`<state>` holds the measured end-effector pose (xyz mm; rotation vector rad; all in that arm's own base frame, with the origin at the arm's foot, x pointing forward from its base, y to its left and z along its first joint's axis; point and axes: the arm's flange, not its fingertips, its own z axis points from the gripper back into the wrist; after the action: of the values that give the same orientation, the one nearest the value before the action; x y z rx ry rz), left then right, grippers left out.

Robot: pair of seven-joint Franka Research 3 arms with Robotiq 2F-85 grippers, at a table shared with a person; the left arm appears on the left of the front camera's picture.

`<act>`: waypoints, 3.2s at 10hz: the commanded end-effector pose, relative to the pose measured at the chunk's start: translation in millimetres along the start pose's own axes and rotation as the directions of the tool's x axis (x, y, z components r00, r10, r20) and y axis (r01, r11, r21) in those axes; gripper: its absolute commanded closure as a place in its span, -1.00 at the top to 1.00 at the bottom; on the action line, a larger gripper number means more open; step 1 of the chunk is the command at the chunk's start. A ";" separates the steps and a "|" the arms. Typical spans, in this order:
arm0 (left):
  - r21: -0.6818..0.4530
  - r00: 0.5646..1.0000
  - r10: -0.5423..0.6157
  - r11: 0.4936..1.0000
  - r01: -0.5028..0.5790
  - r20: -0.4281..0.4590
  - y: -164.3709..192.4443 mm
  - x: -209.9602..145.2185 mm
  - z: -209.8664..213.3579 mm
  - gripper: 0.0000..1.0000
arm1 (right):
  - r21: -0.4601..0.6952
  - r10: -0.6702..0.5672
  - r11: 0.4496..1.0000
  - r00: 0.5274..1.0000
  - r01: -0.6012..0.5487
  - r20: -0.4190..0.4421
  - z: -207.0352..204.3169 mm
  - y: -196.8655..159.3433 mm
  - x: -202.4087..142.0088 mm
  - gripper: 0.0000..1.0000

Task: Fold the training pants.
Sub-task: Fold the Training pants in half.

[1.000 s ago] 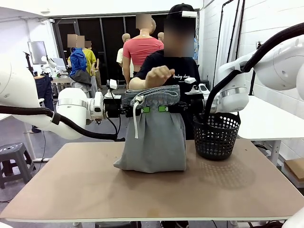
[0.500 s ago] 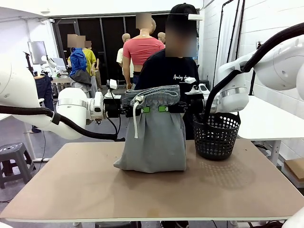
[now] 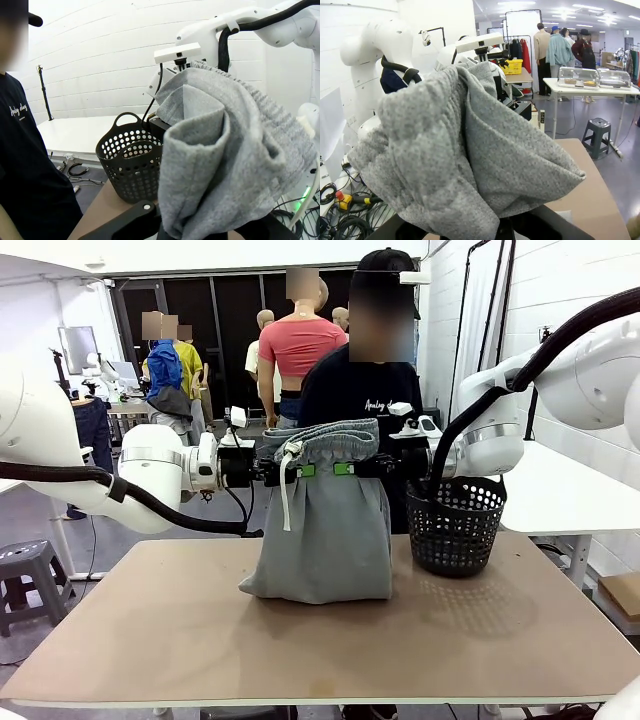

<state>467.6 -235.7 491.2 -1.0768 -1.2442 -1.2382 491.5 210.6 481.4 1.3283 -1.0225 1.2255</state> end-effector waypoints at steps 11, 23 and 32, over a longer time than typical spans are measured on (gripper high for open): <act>-0.001 1.000 -0.007 1.000 0.007 0.003 0.2 3.7 -0.7 -1.00 | 0.002 -0.004 1.000 1.000 0.004 0.018 0.0 3.1 0.9 -1.00; -0.001 1.000 -0.007 1.000 0.007 0.003 0.2 3.7 -0.7 -1.00 | 0.002 -0.004 1.000 1.000 0.004 0.018 0.0 3.1 0.9 -1.00; 0.084 0.998 -0.056 0.995 0.057 -0.013 45.0 25.8 -2.1 -1.00 | 0.012 0.022 1.000 1.000 -0.022 -0.002 -1.7 -42.0 34.7 -1.00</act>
<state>491.3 -232.6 507.5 -1.0174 -1.2878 -1.2267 517.1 215.1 497.6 1.3238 -1.0529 1.2428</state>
